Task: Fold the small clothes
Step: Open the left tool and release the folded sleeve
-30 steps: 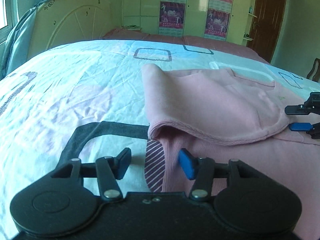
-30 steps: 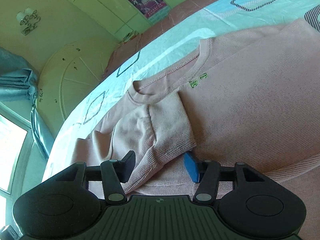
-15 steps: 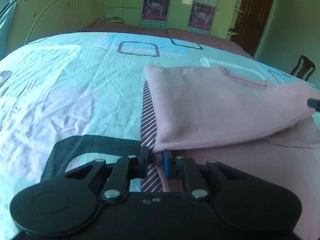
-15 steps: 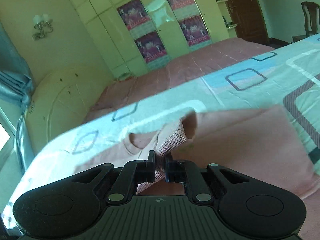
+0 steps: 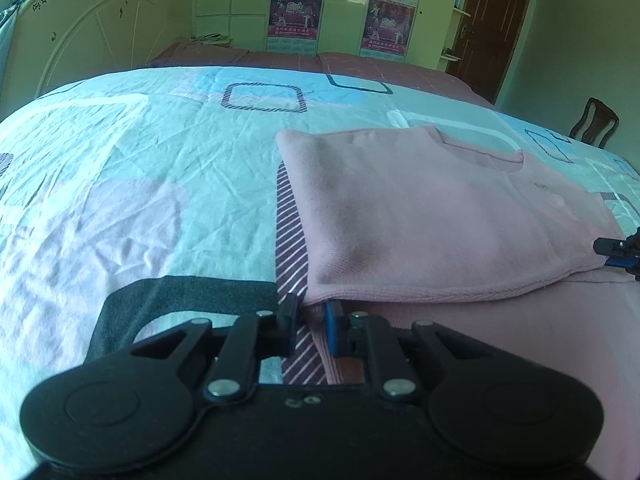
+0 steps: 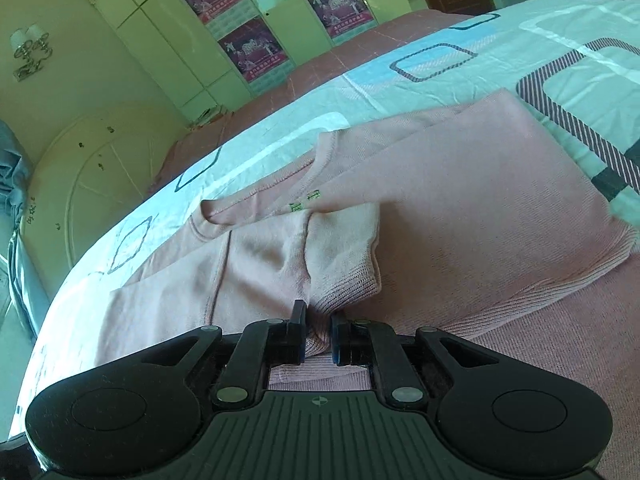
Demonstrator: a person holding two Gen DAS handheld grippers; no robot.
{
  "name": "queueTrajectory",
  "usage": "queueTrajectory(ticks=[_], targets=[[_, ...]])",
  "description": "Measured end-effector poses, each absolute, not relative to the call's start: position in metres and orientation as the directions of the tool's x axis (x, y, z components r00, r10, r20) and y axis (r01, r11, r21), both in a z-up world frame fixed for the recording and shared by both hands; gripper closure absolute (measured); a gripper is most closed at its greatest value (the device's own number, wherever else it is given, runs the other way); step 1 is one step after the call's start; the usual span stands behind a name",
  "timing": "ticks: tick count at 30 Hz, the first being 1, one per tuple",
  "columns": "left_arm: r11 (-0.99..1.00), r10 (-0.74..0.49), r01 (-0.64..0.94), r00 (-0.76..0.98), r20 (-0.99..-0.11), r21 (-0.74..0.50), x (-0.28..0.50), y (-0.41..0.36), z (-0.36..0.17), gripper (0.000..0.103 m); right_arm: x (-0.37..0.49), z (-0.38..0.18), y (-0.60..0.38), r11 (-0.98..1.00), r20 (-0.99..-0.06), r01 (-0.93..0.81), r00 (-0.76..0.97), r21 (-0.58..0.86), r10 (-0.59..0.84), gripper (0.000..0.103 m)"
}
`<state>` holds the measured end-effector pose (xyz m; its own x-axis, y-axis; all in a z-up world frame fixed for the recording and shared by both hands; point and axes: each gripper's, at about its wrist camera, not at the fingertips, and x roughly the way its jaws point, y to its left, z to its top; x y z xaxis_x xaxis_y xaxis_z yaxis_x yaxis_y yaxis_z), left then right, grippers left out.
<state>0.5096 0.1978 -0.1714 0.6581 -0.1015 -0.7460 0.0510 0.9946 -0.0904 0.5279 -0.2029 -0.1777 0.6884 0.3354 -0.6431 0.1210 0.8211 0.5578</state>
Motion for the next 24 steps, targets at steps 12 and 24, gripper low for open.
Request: queueTrajectory(ticks=[12, 24], targets=[[0.995, -0.102, 0.064, 0.640, -0.761, -0.079, 0.511, 0.196, -0.170, 0.085, 0.518, -0.173, -0.198, 0.837, -0.656, 0.112, 0.680, 0.535, 0.328, 0.095], [0.976, -0.212, 0.124, 0.703, -0.679, -0.176, 0.515, 0.176, -0.145, 0.050, 0.565, -0.171, -0.224, 0.825, -0.657, 0.153, 0.690, 0.544, 0.305, 0.045]])
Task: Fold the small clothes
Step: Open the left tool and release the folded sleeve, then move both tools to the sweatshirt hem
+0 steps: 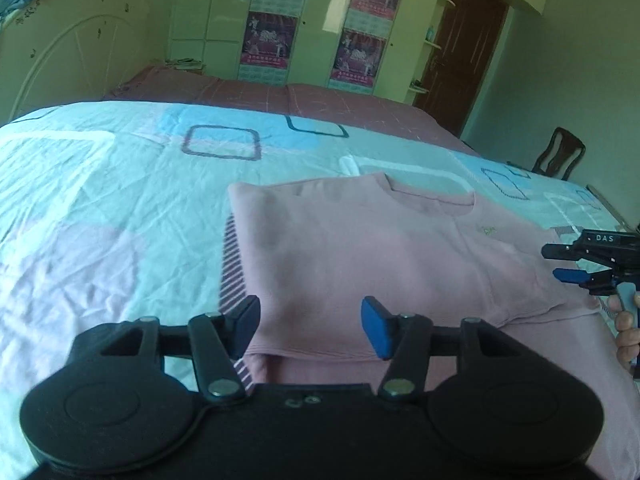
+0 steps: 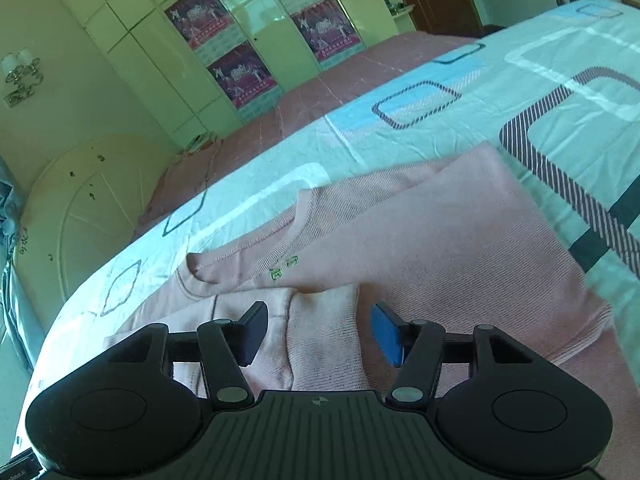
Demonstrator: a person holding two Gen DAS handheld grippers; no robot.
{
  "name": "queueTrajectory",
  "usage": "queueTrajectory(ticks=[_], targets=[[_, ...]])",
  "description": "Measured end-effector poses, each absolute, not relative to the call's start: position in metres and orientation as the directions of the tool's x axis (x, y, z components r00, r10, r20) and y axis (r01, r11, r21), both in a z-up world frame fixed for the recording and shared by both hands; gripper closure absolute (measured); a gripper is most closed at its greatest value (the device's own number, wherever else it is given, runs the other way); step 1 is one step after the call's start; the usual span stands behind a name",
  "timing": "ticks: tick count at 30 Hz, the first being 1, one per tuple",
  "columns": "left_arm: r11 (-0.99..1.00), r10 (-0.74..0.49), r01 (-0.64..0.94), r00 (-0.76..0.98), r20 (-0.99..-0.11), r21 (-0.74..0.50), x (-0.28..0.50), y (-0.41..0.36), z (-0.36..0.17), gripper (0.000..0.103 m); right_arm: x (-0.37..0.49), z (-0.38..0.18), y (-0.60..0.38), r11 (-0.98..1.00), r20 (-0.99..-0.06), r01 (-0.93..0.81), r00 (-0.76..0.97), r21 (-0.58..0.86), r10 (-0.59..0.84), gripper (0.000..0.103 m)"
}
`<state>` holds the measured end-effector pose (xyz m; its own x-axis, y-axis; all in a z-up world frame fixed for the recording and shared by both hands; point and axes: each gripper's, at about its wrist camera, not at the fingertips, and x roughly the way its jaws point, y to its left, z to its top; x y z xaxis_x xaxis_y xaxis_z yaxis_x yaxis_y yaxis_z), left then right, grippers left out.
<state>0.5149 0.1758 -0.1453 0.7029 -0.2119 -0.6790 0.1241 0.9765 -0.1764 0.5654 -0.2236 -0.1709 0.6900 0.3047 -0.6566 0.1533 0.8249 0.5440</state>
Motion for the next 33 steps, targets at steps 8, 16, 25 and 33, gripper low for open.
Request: queueTrajectory(ticks=[8, 16, 25, 33], targets=[[0.980, -0.192, 0.161, 0.640, -0.744, -0.113, 0.530, 0.162, -0.176, 0.051, 0.571, -0.176, -0.208, 0.885, -0.650, 0.030, 0.690, 0.465, 0.318, 0.099], [0.972, -0.193, 0.225, 0.623, -0.758, -0.062, 0.539, 0.159, -0.166, 0.051, 0.565, -0.170, -0.207, 0.949, -0.665, 0.049, 0.725, 0.311, 0.181, 0.082], [0.970, -0.141, 0.243, 0.610, -0.780, 0.015, 0.661, 0.150, -0.183, 0.031, 0.626, -0.178, -0.130, 0.964, -0.737, -0.143, 0.623, 0.223, 0.263, 0.069], [0.961, -0.236, 0.266, 0.655, -0.718, -0.073, 0.645, 0.129, -0.159, 0.030, 0.626, -0.165, -0.104, 0.942, -0.670, -0.203, 0.664, 0.266, 0.332, 0.068]])
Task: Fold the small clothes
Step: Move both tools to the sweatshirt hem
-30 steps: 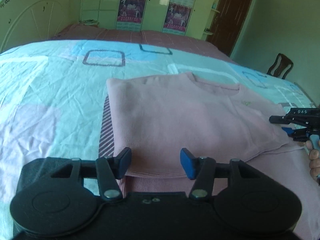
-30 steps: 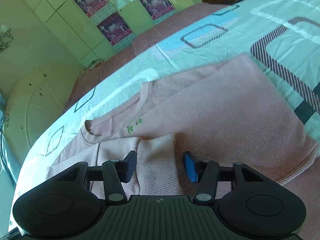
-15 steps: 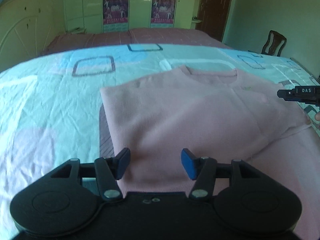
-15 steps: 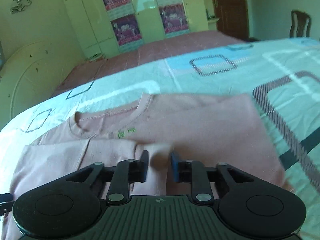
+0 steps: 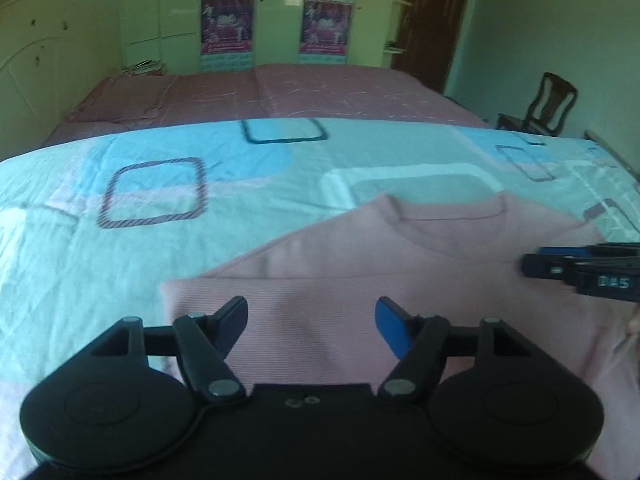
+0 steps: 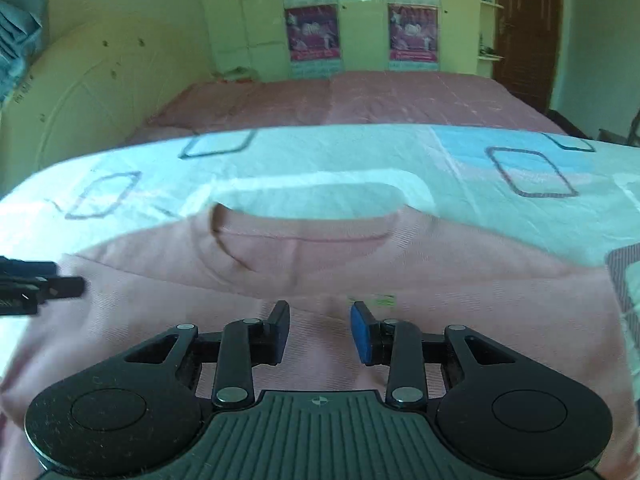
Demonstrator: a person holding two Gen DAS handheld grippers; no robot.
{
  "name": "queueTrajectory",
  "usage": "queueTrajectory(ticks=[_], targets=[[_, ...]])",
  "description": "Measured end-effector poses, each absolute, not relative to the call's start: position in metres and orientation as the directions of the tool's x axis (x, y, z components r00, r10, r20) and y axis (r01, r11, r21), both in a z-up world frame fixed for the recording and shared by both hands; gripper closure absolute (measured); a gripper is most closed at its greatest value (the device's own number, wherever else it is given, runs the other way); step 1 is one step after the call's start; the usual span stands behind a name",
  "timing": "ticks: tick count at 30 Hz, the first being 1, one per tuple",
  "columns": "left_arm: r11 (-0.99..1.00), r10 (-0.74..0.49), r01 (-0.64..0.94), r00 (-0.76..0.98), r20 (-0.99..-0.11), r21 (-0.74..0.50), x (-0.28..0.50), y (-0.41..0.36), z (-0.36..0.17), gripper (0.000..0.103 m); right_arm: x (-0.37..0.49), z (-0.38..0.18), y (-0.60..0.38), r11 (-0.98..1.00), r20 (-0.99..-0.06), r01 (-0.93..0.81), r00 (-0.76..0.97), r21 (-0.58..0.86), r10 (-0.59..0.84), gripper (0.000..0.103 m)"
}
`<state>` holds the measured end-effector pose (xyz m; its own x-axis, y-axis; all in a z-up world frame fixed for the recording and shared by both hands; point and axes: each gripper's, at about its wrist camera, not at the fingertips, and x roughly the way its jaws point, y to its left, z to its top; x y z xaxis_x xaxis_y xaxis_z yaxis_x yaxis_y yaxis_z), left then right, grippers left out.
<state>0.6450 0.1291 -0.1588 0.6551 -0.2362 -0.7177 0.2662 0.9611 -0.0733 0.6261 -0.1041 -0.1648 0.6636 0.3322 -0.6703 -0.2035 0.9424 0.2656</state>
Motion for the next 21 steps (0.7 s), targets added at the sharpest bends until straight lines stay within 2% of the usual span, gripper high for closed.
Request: queueTrajectory(ticks=[2, 4, 6, 7, 9, 11, 14, 15, 17, 21], targets=[[0.947, -0.259, 0.315, 0.644, -0.719, -0.060, 0.638, 0.098, -0.165, 0.027, 0.631, -0.172, -0.085, 0.915, -0.684, -0.257, 0.608, 0.311, 0.403, 0.068], [0.949, -0.253, 0.310, 0.621, -0.742, -0.064, 0.637, 0.085, -0.176, 0.037, 0.637, -0.183, -0.073, 0.925, -0.721, -0.247, 0.579, 0.289, 0.380, 0.069], [0.956, -0.237, 0.284, 0.618, -0.749, -0.068, 0.634, 0.090, -0.187, 0.026, 0.637, -0.186, -0.081, 0.914, -0.713, -0.243, 0.572, 0.325, 0.406, 0.069], [0.960, -0.219, 0.277, 0.631, -0.745, -0.047, 0.629, 0.097, -0.188, 0.026, 0.633, -0.182, -0.085, 0.916, -0.715, -0.249, 0.573, 0.315, 0.401, 0.069], [0.970, -0.154, 0.242, 0.648, -0.746, 0.010, 0.618, 0.116, -0.190, 0.024, 0.617, -0.177, -0.098, 0.960, -0.742, -0.221, 0.612, 0.170, 0.273, 0.069], [0.976, -0.138, 0.219, 0.664, -0.735, 0.015, 0.601, 0.142, -0.190, 0.025, 0.602, -0.181, -0.127, 0.974, -0.752, -0.189, 0.622, 0.126, 0.218, 0.069], [0.968, -0.094, 0.234, 0.668, -0.738, 0.089, 0.587, 0.146, -0.187, 0.023, 0.585, -0.183, -0.156, 0.971, -0.744, -0.176, 0.624, 0.163, 0.238, 0.070], [0.971, -0.084, 0.222, 0.660, -0.746, 0.087, 0.587, 0.144, -0.184, 0.025, 0.583, -0.179, -0.157, 0.970, -0.739, -0.169, 0.628, 0.175, 0.242, 0.070], [0.974, -0.093, 0.216, 0.666, -0.740, 0.071, 0.582, 0.138, -0.171, 0.031, 0.571, -0.163, -0.157, 0.969, -0.708, -0.160, 0.661, 0.190, 0.248, 0.069], [0.966, -0.156, 0.255, 0.697, -0.700, 0.039, 0.550, 0.114, -0.158, 0.028, 0.540, -0.152, -0.149, 0.957, -0.698, -0.236, 0.657, 0.169, 0.285, 0.069]])
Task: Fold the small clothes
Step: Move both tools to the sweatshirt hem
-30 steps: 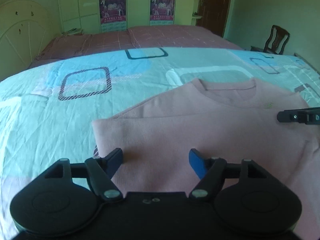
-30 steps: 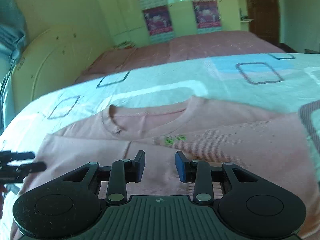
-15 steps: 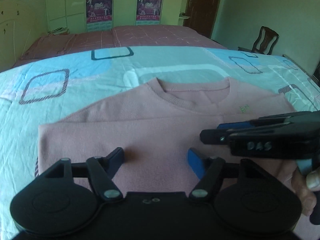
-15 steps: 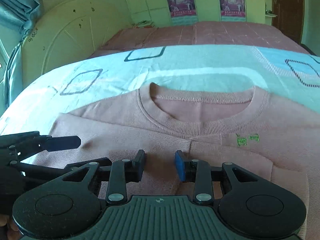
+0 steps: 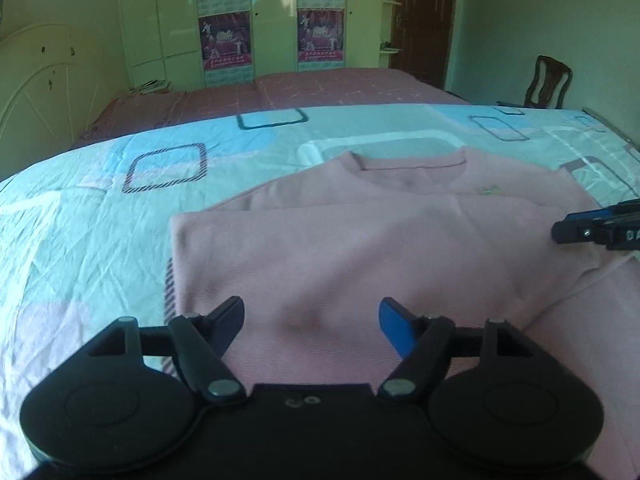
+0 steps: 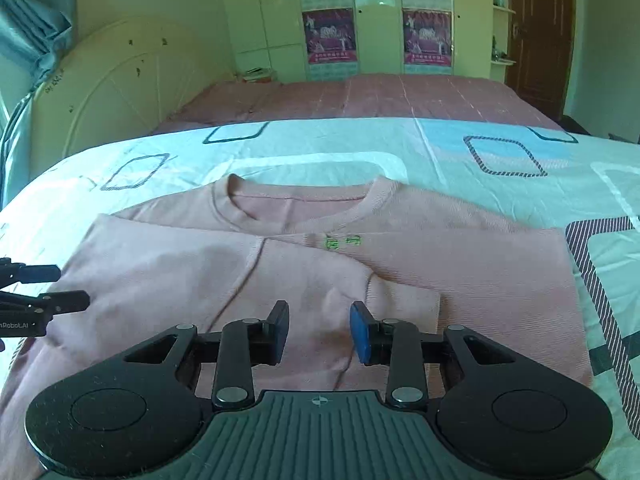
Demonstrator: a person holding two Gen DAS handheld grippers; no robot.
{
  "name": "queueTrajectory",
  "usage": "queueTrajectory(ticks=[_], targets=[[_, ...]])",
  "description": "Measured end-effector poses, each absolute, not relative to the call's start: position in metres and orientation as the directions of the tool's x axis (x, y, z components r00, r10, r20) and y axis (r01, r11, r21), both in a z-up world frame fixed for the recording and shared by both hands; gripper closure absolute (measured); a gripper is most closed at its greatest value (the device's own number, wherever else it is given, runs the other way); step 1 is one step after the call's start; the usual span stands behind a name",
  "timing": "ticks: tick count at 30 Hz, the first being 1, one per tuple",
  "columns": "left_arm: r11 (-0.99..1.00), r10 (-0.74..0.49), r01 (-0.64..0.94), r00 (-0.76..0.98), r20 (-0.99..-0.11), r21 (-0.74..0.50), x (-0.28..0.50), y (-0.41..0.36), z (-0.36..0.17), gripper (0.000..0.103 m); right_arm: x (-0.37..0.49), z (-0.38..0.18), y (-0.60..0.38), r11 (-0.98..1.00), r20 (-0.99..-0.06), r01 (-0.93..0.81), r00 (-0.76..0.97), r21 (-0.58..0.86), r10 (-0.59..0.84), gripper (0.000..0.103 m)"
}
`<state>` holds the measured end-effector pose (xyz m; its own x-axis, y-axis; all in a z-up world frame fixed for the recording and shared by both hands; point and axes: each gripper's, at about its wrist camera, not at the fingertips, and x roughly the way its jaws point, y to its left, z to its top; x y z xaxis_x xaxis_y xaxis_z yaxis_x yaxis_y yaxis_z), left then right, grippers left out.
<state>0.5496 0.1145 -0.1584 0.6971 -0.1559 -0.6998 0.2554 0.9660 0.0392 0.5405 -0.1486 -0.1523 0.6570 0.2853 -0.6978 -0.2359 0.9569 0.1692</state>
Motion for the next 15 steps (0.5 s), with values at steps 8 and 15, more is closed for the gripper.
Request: queueTrajectory(ticks=[8, 15], targets=[[0.987, -0.090, 0.161, 0.672, -0.735, 0.026, 0.528, 0.122, -0.180, 0.027, 0.518, -0.166, -0.177, 0.964, -0.712, -0.190, 0.650, 0.187, 0.266, 0.069], [0.991, -0.001, 0.102, 0.651, -0.759, 0.086, 0.532, 0.107, -0.184, 0.023, 0.522, -0.179, -0.178, 0.958, -0.740, -0.226, 0.611, 0.178, 0.282, 0.069]])
